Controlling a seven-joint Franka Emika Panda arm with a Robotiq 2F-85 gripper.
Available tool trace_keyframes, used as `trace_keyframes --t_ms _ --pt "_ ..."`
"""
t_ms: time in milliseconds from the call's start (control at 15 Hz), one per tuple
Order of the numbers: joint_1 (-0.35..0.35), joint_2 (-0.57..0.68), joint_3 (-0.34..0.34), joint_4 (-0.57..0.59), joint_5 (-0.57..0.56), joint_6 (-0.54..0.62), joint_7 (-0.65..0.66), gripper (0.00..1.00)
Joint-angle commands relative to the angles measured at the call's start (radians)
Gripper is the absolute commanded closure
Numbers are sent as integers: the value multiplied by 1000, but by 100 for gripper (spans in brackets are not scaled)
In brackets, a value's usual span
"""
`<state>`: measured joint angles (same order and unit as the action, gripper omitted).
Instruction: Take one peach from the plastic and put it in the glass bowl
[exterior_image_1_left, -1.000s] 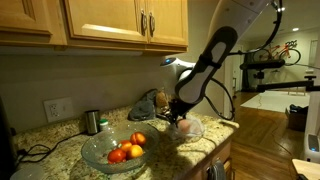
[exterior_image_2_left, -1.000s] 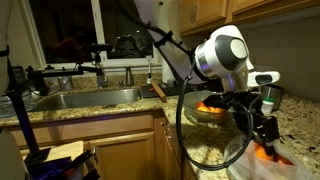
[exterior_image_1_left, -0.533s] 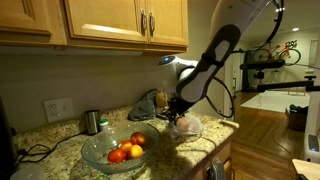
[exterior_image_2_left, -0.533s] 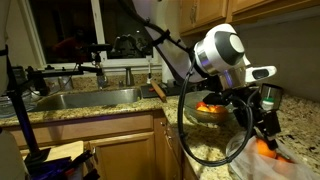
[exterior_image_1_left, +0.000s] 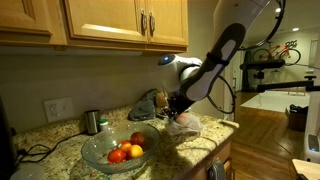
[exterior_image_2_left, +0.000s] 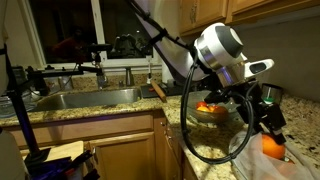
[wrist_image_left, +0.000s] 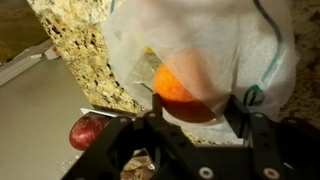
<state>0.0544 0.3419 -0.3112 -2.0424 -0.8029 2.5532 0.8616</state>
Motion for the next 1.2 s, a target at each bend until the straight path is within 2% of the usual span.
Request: trace_keyframes --t_ms 0,400,667,1133 --pt "18 -66 3 -42 -94 -84 113 62" --pt "6 -78 62 -39 -134 -229 177 62" --pt "-5 -74 94 -33 -123 -282 174 62" --pt "-24 -77 110 -43 -125 -208 165 62"
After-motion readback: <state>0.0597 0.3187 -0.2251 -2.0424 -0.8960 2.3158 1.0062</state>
